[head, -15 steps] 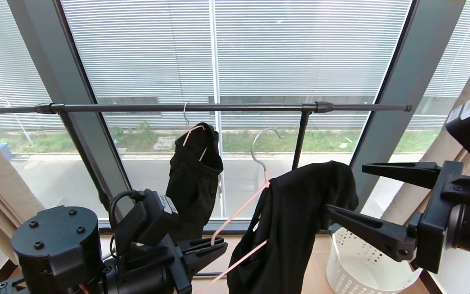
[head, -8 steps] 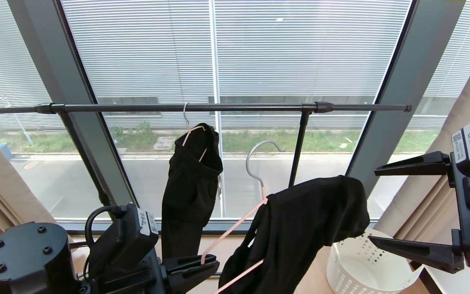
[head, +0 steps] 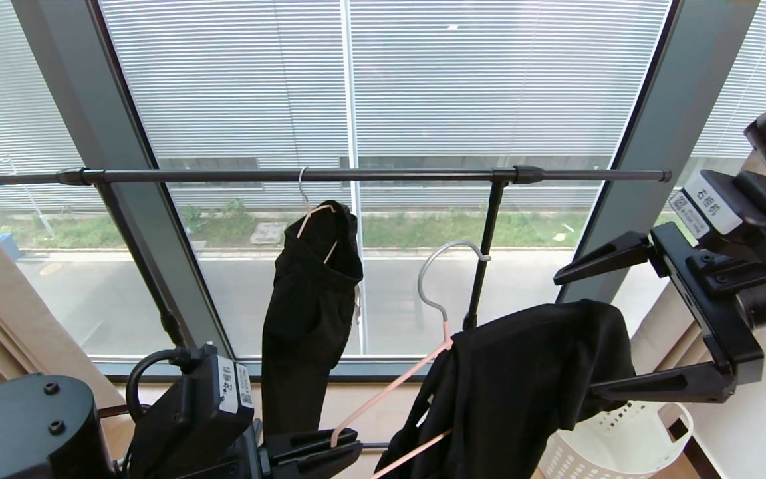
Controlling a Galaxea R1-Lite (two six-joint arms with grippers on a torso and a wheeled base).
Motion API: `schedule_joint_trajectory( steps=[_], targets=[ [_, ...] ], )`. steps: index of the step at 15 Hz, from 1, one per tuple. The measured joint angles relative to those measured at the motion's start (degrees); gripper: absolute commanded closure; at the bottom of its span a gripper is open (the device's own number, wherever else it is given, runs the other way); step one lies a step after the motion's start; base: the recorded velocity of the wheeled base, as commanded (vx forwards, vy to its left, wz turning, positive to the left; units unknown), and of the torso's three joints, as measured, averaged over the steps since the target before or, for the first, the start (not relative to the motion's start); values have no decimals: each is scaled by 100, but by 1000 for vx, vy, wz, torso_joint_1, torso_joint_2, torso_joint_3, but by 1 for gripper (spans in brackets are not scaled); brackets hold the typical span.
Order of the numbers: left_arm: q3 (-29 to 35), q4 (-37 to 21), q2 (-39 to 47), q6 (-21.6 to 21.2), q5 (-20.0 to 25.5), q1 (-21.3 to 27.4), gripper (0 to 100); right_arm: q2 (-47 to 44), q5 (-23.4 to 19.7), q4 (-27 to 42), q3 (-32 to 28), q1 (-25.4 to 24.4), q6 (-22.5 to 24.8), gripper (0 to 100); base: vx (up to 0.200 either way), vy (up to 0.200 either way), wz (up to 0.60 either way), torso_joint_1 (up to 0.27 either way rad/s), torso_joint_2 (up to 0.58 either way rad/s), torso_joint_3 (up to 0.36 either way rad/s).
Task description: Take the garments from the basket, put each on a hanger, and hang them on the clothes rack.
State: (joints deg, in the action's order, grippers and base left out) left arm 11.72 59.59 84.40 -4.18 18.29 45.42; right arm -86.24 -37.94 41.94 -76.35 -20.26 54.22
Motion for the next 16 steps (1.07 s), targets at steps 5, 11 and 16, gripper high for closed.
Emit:
schedule_joint_trajectory(
  steps=[5,11,16],
  targets=[
    [-65,-4,30,-60,0,132,100,-491,-196,79,-16,48,233,0,0,0,0,0,0,0],
    [-98,7,77,-178,-1,187,100,-764,-383,38,89,41,295,0,0,0,0,0,0,0],
    [-74,7,99,-205,0,193,100,-823,-418,5,232,-62,289,0,0,0,0,0,0,0]
  ],
)
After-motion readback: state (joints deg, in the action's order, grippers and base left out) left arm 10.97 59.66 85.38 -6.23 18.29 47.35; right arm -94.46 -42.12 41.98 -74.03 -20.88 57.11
